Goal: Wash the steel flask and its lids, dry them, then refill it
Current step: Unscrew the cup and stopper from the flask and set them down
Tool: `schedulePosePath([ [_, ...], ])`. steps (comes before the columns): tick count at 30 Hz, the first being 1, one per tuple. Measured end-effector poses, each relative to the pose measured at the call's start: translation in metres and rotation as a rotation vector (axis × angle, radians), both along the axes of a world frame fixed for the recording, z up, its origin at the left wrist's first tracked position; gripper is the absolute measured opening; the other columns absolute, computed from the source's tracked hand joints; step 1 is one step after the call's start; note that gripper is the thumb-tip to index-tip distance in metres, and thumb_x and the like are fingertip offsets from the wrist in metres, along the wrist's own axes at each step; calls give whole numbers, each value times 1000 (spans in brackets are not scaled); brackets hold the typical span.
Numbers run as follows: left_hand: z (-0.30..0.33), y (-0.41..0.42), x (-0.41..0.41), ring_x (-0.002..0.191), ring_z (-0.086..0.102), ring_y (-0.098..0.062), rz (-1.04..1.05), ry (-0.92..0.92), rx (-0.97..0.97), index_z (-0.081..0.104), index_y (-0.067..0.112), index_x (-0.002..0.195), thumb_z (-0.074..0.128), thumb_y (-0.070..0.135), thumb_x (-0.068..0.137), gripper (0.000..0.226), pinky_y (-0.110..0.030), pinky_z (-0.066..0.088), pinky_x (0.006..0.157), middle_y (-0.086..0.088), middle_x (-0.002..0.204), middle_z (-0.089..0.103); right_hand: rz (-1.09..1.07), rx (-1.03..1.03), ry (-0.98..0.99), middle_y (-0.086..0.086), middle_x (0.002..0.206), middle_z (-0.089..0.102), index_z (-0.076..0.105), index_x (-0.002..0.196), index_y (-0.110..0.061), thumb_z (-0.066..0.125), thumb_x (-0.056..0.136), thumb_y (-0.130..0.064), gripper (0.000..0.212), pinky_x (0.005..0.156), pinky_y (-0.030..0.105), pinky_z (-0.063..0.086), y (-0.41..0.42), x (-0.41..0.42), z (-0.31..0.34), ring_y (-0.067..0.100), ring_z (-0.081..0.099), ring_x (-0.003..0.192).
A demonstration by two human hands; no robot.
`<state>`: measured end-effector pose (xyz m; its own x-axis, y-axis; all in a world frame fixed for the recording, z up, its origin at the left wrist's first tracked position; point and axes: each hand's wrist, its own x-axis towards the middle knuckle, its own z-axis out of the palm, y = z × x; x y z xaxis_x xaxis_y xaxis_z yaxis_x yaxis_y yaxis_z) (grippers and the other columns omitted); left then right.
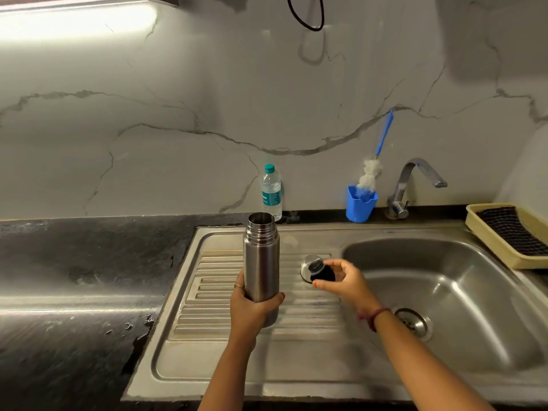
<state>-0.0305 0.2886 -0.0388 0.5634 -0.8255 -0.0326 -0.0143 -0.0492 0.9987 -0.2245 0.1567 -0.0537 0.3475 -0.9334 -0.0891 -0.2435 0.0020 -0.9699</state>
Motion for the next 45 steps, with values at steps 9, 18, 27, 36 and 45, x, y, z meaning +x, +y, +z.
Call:
schedulePosePath([
  [9, 3, 5, -1, 81, 68, -5, 6, 3, 9, 55, 27, 121, 89, -2, 61, 75, -18, 54, 62, 1, 102, 69, 14, -73, 193, -10, 102, 66, 61, 111, -23, 87, 60, -24, 58, 87, 21, 52, 17, -3, -52, 3, 64, 95],
  [18, 8, 10, -3, 87, 67, -8, 0, 13, 7, 54, 33, 119, 89, -1, 62, 75, -18, 52, 66, 3, 104, 68, 72, -87, 141, -10, 106, 69, 61, 110, -29, 87, 64, -21, 53, 87, 14, 50, 23, -11, -52, -1, 65, 98],
  [27, 14, 14, -10, 91, 66, -13, -11, 19, -1, 53, 38, 110, 89, -1, 63, 71, -17, 51, 63, 3, 104, 67, 169, -66, 185, -9, 124, 59, 50, 129, -25, 88, 58, -33, 81, 100, 24, 47, 21, -17, -55, 3, 58, 113],
  [36, 21, 15, -13, 93, 66, -14, -25, 24, -14, 53, 39, 114, 89, 0, 63, 73, -21, 52, 67, 3, 105, 67, 165, -69, 46, 1, 130, 55, 46, 133, -14, 83, 70, -15, 73, 99, 20, 45, 11, -28, -8, 12, 54, 121],
  [45, 31, 4, -39, 85, 70, -8, -134, 0, -70, 57, 35, 112, 89, -3, 62, 70, -21, 56, 67, 8, 95, 73, 286, -82, -110, -6, 138, 51, 39, 141, -22, 82, 68, -34, 85, 108, 29, 39, 40, 9, 64, 7, 49, 126],
])
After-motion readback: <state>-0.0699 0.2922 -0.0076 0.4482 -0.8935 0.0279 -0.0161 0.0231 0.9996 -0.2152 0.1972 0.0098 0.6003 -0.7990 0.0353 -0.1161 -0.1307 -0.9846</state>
